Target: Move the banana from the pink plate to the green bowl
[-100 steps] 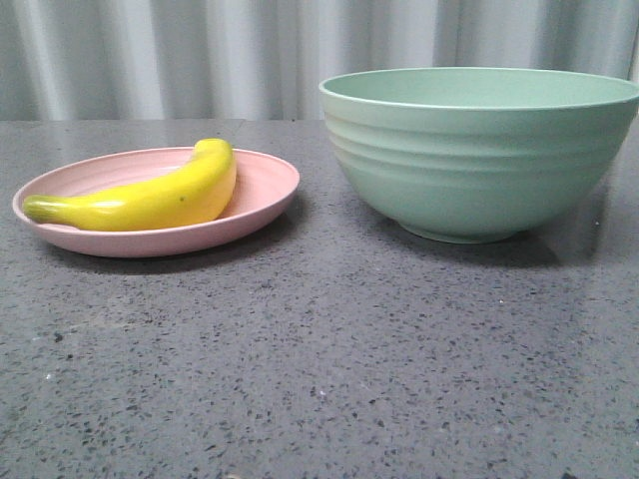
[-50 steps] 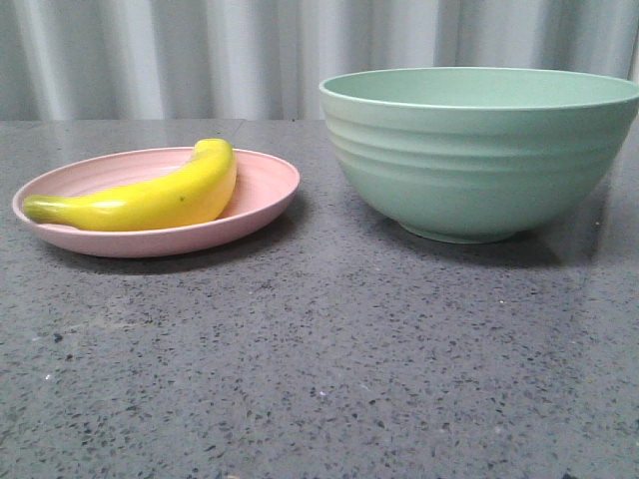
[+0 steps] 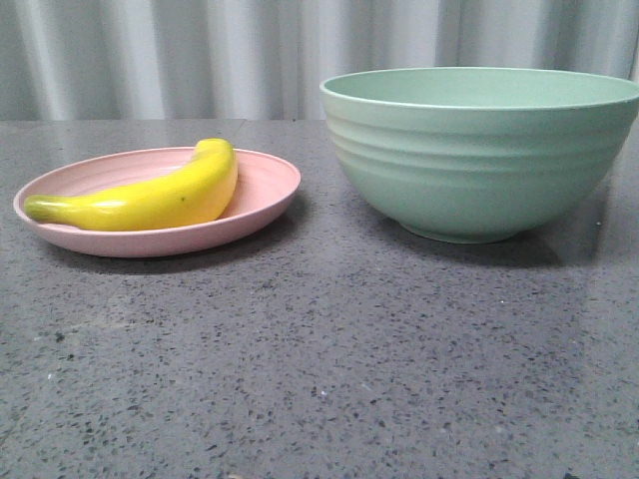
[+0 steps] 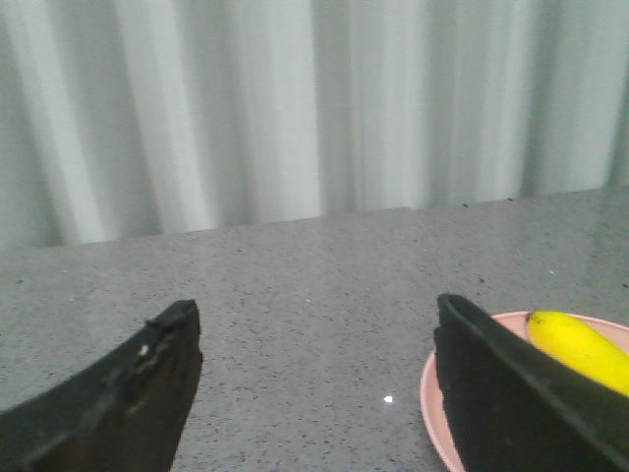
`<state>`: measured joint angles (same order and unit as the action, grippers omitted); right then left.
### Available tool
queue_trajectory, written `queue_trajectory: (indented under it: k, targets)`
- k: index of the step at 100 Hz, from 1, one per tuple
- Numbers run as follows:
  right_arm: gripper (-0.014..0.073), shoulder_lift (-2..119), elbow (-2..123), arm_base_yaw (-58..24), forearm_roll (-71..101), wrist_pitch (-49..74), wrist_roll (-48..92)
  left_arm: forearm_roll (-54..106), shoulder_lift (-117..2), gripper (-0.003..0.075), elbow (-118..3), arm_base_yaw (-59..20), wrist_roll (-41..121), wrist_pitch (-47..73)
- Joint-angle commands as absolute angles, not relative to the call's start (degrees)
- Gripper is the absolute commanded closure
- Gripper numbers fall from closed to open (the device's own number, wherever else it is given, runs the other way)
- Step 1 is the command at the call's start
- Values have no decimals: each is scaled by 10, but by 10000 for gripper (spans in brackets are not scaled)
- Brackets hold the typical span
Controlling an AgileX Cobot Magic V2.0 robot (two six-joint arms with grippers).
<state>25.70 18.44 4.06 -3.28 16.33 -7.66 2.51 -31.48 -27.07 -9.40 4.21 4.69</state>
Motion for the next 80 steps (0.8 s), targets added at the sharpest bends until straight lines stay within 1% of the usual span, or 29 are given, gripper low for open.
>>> queue_trajectory:
  k: [1,20,51,65,80]
  targets:
    - [655,265,204,44,-36,115,-74,28,-358,253,-329,-122,40,53]
    - [655,265,204,44,-36,115,-74,28,-451,272,-415,-194,40,138]
    - [655,265,204,44,-36,115,-74,28,-610,282,-501,-302,41,212]
    - [655,265,204,44,-36,115,-74,28,-676,282,-525,-335,41,218]
    - [655,265,204,44,-36,115,-74,30,-737,282,-548,-347,41,227]
